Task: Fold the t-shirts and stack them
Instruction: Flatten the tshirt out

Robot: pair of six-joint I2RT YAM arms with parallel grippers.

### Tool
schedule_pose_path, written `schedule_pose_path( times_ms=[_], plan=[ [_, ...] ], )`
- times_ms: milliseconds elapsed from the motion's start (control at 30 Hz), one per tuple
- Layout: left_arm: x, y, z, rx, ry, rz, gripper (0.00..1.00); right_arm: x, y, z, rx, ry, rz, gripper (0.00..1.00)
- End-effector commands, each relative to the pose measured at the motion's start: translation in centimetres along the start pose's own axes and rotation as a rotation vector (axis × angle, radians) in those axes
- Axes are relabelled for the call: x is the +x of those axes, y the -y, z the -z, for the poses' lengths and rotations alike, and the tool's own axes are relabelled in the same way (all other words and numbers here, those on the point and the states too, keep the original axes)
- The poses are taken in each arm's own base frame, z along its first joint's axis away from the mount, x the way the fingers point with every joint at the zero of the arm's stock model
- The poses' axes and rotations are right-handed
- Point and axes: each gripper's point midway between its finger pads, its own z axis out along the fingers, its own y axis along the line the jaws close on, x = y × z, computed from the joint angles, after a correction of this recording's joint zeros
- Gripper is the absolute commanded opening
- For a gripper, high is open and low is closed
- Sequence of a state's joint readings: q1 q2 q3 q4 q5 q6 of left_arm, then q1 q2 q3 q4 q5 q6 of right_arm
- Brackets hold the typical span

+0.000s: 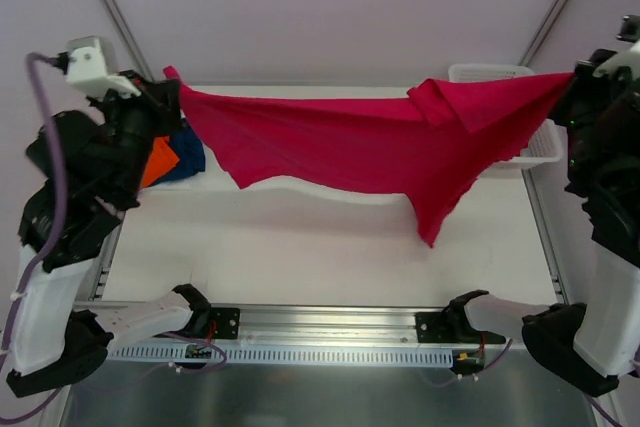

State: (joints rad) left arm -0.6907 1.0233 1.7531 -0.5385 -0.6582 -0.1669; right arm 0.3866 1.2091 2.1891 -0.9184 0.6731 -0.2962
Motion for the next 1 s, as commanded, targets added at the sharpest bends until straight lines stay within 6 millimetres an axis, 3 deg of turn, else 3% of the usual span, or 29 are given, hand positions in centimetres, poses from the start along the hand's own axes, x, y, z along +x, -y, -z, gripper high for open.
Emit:
schedule_pose_path(
  times_ms=[0, 100, 300, 433, 500, 533, 567, 633, 667, 733, 767, 800, 867, 900, 933, 967],
  plan=[
    [-4.5, -1.8, 5.1, 0.089, 0.094, 0.089, 0.0, -3.5, 5.3, 4.2, 0.103, 0.125, -0.042, 0.05],
    [-6.2, -1.6, 7.8, 0.19, 0.121, 0.158, 0.0, -4.2, 7.6, 6.9, 0.109, 0.181, -0.09, 0.07],
    [-5.8, 0.0, 9.7, 0.317, 0.05, 0.19, 0.0, -4.9, 10.6, 11.0, 0.101, 0.262, -0.165, 0.08],
    [-5.0, 1.1, 9.3, 0.352, 0.017, 0.179, 0.0, -4.7, 9.7, 11.7, 0.018, 0.268, -0.191, 0.1],
    [-4.3, 1.6, 8.9, 0.36, -0.01, 0.163, 0.0, -2.7, 7.5, 10.4, -0.039, 0.192, -0.195, 0.12],
    [-3.7, 2.2, 8.4, 0.366, -0.033, 0.155, 0.0, -1.8, 5.4, 10.5, -0.145, 0.17, -0.202, 0.17],
    [-3.3, 2.7, 8.3, 0.388, -0.049, 0.152, 0.0, 1.2, 2.2, 8.7, -0.212, 0.065, -0.207, 0.22],
    [-1.9, 3.4, 7.6, 0.391, -0.09, 0.142, 0.0, 4.4, -2.5, 8.2, -0.392, -0.037, -0.234, 0.39],
    [-0.9, 3.6, 7.1, 0.387, -0.116, 0.13, 0.0, 8.5, -6.0, 6.3, -0.452, -0.148, -0.246, 0.47],
    [0.1, 3.7, 6.8, 0.38, -0.141, 0.127, 0.0, 12.5, -10.7, 6.1, -0.616, -0.264, -0.302, 0.58],
    [0.9, 3.7, 6.6, 0.374, -0.156, 0.121, 0.0, 13.2, -12.8, 5.7, -0.686, -0.261, -0.341, 0.6],
    [1.2, 3.6, 6.5, 0.369, -0.163, 0.115, 0.0, 18.3, -14.8, 4.7, -0.694, -0.39, -0.358, 0.63],
    [1.9, 3.4, 6.4, 0.358, -0.174, 0.105, 0.0, 21.6, -17.4, 4.5, -0.767, -0.479, -0.388, 0.64],
    [2.0, 3.3, 6.3, 0.354, -0.175, 0.1, 0.0, 22.2, -18.9, 3.6, -0.799, -0.479, -0.413, 0.65],
    [2.2, 3.2, 6.4, 0.349, -0.176, 0.099, 0.0, 25.1, -20.4, 4.0, -0.842, -0.566, -0.433, 0.68],
    [2.5, 3.2, 6.3, 0.347, -0.183, 0.095, 0.0, 26.0, -21.4, 3.9, -0.867, -0.597, -0.448, 0.69]
  ],
)
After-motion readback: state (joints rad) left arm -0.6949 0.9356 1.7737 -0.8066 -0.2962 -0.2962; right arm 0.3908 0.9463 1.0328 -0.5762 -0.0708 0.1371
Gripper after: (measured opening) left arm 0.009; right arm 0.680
